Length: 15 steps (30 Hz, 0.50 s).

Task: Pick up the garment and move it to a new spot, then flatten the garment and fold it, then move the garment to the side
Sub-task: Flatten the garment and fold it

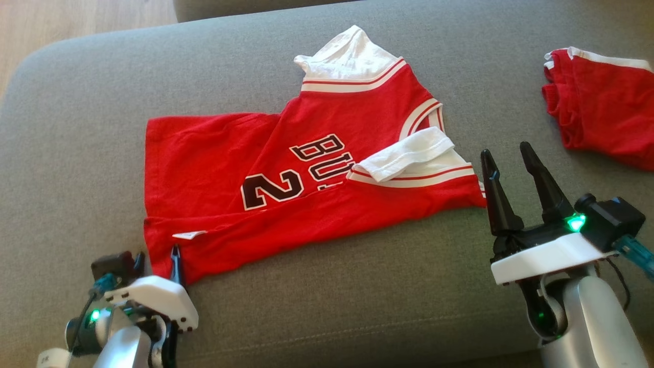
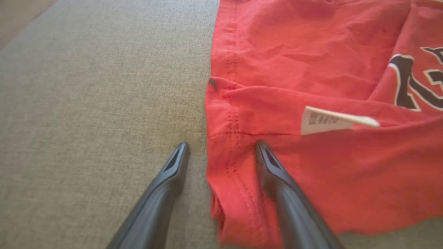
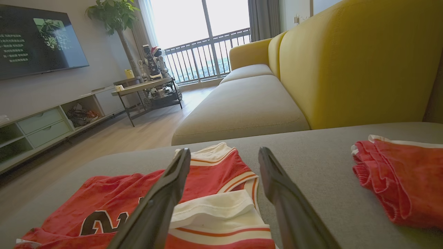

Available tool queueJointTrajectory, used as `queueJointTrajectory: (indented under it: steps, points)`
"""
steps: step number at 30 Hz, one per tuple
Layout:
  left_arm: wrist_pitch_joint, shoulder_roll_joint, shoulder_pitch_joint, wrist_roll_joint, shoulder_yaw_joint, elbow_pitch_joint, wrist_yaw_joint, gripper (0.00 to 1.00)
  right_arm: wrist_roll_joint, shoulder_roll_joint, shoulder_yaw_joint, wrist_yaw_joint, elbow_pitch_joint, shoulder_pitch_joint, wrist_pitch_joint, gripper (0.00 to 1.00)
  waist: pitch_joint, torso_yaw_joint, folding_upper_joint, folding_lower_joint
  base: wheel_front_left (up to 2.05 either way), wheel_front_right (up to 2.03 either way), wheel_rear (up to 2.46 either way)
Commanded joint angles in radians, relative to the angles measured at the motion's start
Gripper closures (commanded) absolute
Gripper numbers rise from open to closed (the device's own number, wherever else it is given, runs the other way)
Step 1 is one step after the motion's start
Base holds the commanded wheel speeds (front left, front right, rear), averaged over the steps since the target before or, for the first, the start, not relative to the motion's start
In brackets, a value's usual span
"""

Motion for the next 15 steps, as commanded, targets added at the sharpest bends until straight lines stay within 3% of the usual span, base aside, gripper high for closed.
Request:
queueJointTrajectory:
  steps: [1, 5, 6, 7, 8, 15]
  points:
    - [0.022, 0.017, -0.012, -0.005, 0.019, 0.021, 0.003, 0.00, 0.000, 0.003, 0.026, 0.000, -0.032, -0.035, -0.014, 0.00, -0.001, -0.001, 0.0000, 0.0000, 0.00, 0.00, 0.00]
    - [0.046, 0.017, -0.020, -0.006, 0.005, 0.063, -0.008, 0.00, 0.004, 0.003, 0.026, 0.000, -0.024, -0.038, -0.017, 0.00, -0.007, -0.002, 0.0000, 0.0000, 0.00, 0.00, 0.00]
    - [0.055, 0.017, -0.021, -0.006, -0.001, 0.071, -0.013, 0.13, 0.004, 0.003, 0.025, 0.000, -0.022, -0.038, -0.018, 0.00, -0.009, -0.001, 0.0000, 0.0000, 0.00, 0.00, 0.00]
    - [0.060, 0.016, -0.023, -0.007, -0.005, 0.078, -0.017, 0.63, 0.005, 0.003, 0.024, 0.000, -0.020, -0.038, -0.019, 0.00, -0.011, 0.000, 0.0000, 0.0000, 0.00, 0.00, 0.00]
    - [0.063, 0.016, -0.025, -0.006, -0.009, 0.083, -0.020, 1.00, 0.006, 0.003, 0.023, 0.000, -0.017, -0.038, -0.019, 0.00, -0.013, 0.001, 0.0000, 0.0000, 0.00, 0.00, 0.00]
    - [0.055, 0.020, -0.033, -0.002, -0.026, 0.086, -0.031, 1.00, 0.010, 0.003, 0.022, 0.000, 0.013, -0.043, -0.005, 0.00, -0.021, 0.013, 0.0000, 0.0000, 0.00, 0.00, 0.00]
